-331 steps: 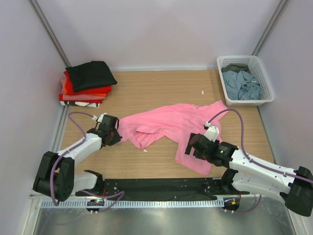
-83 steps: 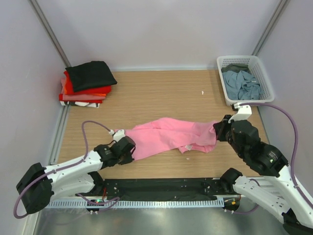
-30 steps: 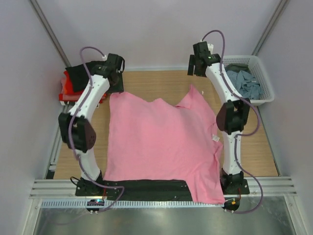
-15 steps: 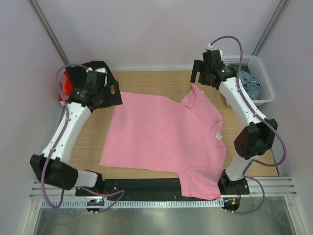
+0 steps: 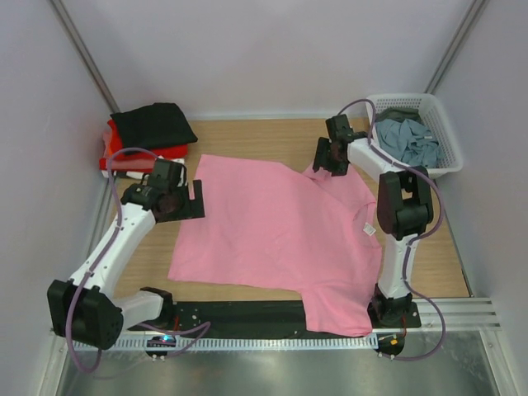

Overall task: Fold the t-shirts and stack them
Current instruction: Flatten the tshirt out

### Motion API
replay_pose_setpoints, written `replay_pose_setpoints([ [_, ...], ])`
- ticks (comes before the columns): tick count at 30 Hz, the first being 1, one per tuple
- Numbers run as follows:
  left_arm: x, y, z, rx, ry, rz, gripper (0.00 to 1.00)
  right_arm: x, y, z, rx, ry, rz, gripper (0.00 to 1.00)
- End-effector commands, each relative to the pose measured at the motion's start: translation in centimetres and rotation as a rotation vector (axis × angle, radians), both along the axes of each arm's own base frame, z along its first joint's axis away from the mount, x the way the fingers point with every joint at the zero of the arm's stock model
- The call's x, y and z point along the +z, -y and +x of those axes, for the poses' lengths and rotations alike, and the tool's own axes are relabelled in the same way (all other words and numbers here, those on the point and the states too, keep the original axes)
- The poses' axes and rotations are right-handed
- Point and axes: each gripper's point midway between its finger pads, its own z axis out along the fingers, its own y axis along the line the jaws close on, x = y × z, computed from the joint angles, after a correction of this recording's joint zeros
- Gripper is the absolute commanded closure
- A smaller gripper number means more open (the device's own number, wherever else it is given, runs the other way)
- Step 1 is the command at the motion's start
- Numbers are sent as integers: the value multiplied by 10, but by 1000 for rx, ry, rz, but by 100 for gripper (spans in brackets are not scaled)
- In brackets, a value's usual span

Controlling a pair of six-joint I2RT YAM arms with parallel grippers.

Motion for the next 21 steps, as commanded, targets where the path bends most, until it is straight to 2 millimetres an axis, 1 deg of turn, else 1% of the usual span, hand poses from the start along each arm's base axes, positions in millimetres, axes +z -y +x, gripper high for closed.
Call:
replay_pose_setpoints([
  [1,-10,-5,12,8,-19,48,11,16,-20,27,-7,80,112,39],
  [5,-14,-7,11,17,-35,64,13,0,-21,28,-31,49,111,41],
  [8,-10,-10,12,28,-15,72,13,-11,-19,27,-45,28,104,44],
  [11,-8,-13,11,36,-4,79,14,-16,-17,25,-51,18,99,46],
  [13,-7,-12,12,36,2,78,14,-16,-9,24,-73,24,65,46],
  [17,-9,-11,12,32,-7,73,15,-11,-5,19,-88,49,50,46],
  [18,-9,-11,12,30,-7,73,15,-12,-2,15,-91,44,46,46],
  [21,-8,-11,12,30,-4,72,16,-17,-1,11,-93,35,40,47],
])
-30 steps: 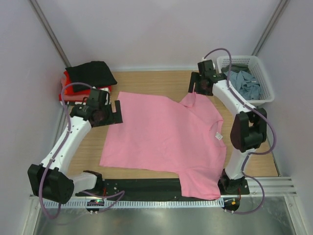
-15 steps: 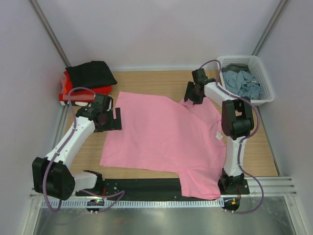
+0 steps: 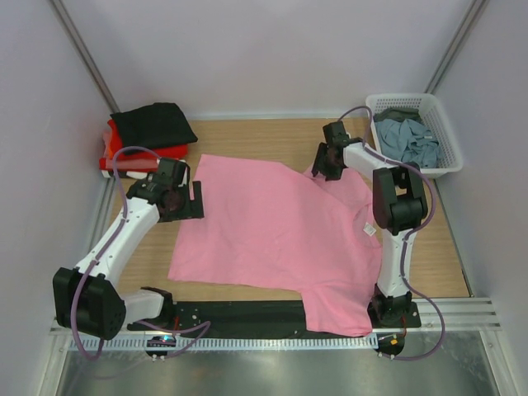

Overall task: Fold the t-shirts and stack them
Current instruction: Flatten the tshirt out

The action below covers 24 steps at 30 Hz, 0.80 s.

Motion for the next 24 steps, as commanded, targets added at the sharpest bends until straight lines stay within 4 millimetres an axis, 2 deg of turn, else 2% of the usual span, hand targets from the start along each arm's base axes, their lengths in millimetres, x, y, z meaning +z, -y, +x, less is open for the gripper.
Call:
replay_pose_setpoints([
  [1,10,-1,6,-3,51,-1,16,16,5,2,-29,49,-3,47],
  [4,11,0,6,-5,54,0,16,9,1,5,-22,39,10,55],
  [8,10,-1,7,-2,52,2,16,13,-1,10,-22,43,20,74],
  [12,10,-1,7,0,51,5,17,38,-7,27,-15,96,29,86],
  [14,8,-2,7,0,47,8,17,39,-13,31,-4,89,24,89],
  [15,8,-2,6,2,44,9,17,52,-18,42,0,121,34,91],
  [17,9,-2,7,0,47,8,18,53,-28,48,18,117,38,92],
  [18,8,-2,6,2,44,9,18,54,-35,59,26,132,40,92],
  [19,7,-3,6,1,42,12,18,54,-42,62,39,131,40,92],
  [20,8,-2,6,1,45,11,18,70,-54,74,54,174,52,92],
  [21,7,-3,6,2,42,13,18,52,-60,78,65,146,53,92],
  [22,8,-3,6,3,45,14,18,51,-66,82,78,146,56,92],
  [23,9,-4,7,6,47,14,18,61,-73,95,89,183,71,86],
  [24,8,-4,6,8,47,18,18,60,-81,99,104,189,78,81],
])
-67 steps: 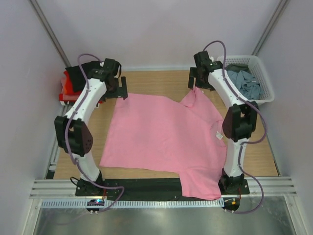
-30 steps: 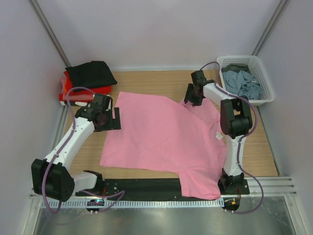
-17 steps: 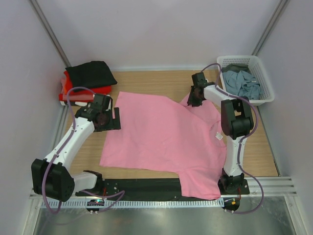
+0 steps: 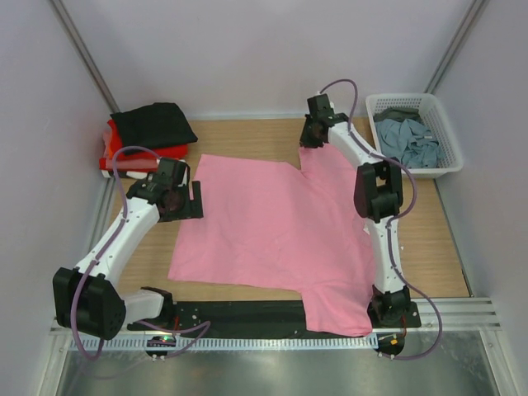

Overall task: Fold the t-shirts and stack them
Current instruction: Flatten the tshirt out

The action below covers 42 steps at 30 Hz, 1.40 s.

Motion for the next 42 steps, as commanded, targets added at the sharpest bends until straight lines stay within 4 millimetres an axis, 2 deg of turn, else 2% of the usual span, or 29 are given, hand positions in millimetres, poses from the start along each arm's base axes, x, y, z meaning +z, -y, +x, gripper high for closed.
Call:
replay_pose_setpoints([
  [1,8,-4,6,6,42,15,18,-9,-33,11,90,-2,38,75],
  [2,8,-4,6,7,45,17,18,2,-42,20,119,37,56,54],
  [3,8,-4,6,8,43,15,18,3,-46,23,133,51,61,43],
  [4,7,-4,5,9,40,17,18,2,-47,26,138,59,56,35],
  [5,7,-5,5,9,41,19,18,9,-46,29,140,79,47,30],
  [6,6,-5,6,10,36,21,18,15,-44,29,142,90,40,28],
  [7,6,-5,5,10,36,21,18,34,-38,31,122,128,19,27],
  [8,5,-5,5,11,35,23,18,31,-29,25,105,122,-15,27],
  [10,7,-5,6,10,38,21,18,46,-16,23,64,172,-51,26],
  [11,7,-4,6,7,42,17,18,58,-5,8,45,184,-67,26],
  [13,7,0,7,-1,42,-2,18,73,5,0,22,223,-90,25],
  [15,5,1,5,18,29,-8,18,77,23,-16,-13,225,-140,23],
  [17,3,3,0,49,3,-28,16,66,41,-27,-50,184,-215,22],
  [18,0,16,-4,65,-20,-106,16,60,48,-31,-61,162,-246,22],
  [20,-5,41,-6,64,-22,-251,16,35,61,-46,-62,67,-295,21],
  [21,-7,44,-4,78,-12,-266,16,29,65,-48,-64,52,-298,21],
  [23,-14,51,1,89,0,-298,16,11,70,-62,-55,-17,-326,20],
  [24,-26,51,-4,109,-24,-304,16,6,73,-68,-56,-39,-337,20],
  [25,-31,55,-5,112,-32,-323,16,6,74,-73,-55,-46,-340,20],
  [26,-39,57,-4,113,-23,-341,16,-6,79,-85,-54,-79,-350,20],
  [27,-42,58,-4,117,-16,-354,16,-9,81,-90,-57,-85,-358,19],
  [28,-45,59,-4,134,-14,-365,16,-6,84,-92,-66,-70,-365,19],
  [29,-53,57,-5,144,-9,-360,16,-16,89,-102,-67,-98,-382,19],
  [31,-60,55,-3,170,1,-354,16,-26,91,-110,-64,-112,-383,19],
  [37,-86,47,-6,225,-20,-325,17,-56,87,-107,-53,-158,-374,18],
  [39,-93,43,-8,244,-29,-302,17,-69,82,-100,-48,-176,-352,18],
  [41,-103,36,-9,267,-42,-259,17,-71,78,-89,-47,-168,-347,18],
  [42,-105,32,-8,279,-41,-241,17,-85,79,-89,-45,-196,-358,18],
])
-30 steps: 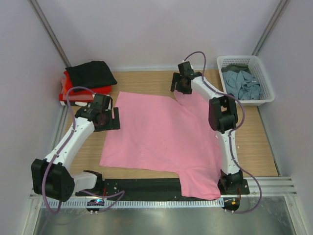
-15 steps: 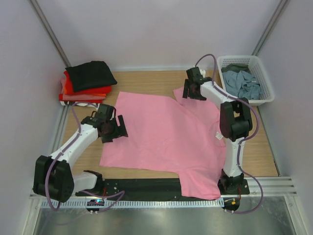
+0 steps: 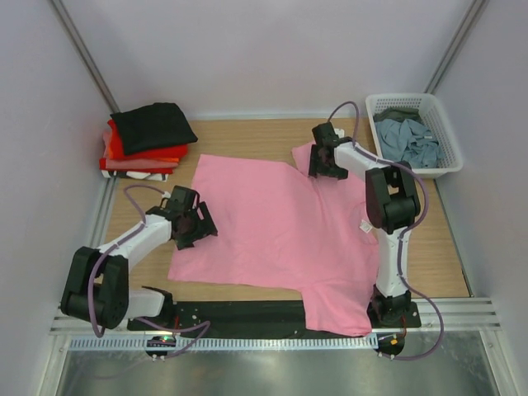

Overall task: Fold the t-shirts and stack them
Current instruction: Flatten the tshirt out

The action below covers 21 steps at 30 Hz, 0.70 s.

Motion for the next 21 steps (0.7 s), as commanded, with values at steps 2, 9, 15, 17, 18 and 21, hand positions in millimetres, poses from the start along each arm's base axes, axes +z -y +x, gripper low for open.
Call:
replay_pose_setpoints([
  [2,-12,-10,12,54,17,59,17,-24,-5,27,-9,-10,-1,18],
  [9,-20,-10,19,38,-3,80,17,-41,-9,67,-16,-25,-6,18],
  [15,-8,-23,39,56,21,138,17,-41,-3,85,-41,-4,-5,18],
  [17,3,-22,52,50,52,144,17,-35,1,88,-48,8,-2,18],
  [18,6,-22,52,48,49,148,17,-33,2,88,-48,6,-3,18],
  [21,27,-27,56,49,90,180,17,-5,4,93,-34,53,-4,17],
])
